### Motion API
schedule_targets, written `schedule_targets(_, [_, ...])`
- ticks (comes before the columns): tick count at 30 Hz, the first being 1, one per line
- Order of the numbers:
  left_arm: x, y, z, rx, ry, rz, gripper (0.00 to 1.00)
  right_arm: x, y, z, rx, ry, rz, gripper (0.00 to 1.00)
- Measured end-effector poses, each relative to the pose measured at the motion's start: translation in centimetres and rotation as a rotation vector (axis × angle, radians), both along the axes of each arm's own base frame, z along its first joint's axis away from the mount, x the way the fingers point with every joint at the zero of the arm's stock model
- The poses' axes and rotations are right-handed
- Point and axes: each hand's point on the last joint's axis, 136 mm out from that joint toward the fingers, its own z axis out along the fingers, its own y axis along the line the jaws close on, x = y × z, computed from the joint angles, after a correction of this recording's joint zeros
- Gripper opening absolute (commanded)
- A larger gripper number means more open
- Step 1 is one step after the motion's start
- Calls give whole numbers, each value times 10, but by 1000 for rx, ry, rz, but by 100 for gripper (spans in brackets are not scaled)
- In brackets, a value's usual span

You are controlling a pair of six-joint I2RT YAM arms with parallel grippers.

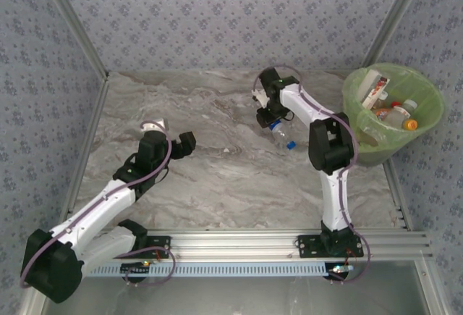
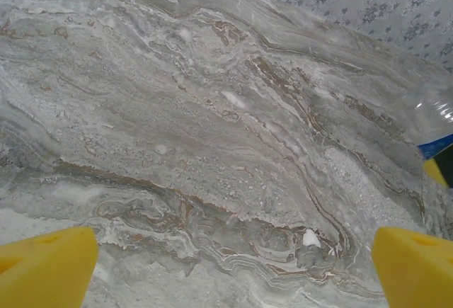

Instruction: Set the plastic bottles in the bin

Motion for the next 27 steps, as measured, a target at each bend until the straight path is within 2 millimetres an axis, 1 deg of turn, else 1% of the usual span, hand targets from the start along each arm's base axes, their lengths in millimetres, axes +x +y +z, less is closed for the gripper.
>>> schedule_targets(4, [1, -1, -3, 3, 8, -1, 99, -1, -2, 23, 24, -68, -17, 44])
schedule_targets(9, [1, -3, -5, 1, 15, -10, 99, -6, -6, 43, 46, -127, -45, 43])
schedule_targets(14, [0, -13, -13, -8, 48, -58, 99, -15, -9, 64, 83, -185, -78, 43])
schedule_targets(18, [1, -26, -24, -13, 97, -118, 99, -20, -11, 91, 129, -262, -106, 42])
schedule_targets(20, [2, -34, -25, -21, 110, -154, 99, -24, -13, 103, 151, -296, -119, 42])
schedule_targets(24, [6, -54, -19, -50, 114, -239, 99, -30, -14, 132, 207, -371, -144, 41])
schedule_targets(27, [8, -73, -11, -60, 102, -308, 99, -36, -15, 150, 246, -413, -155, 40])
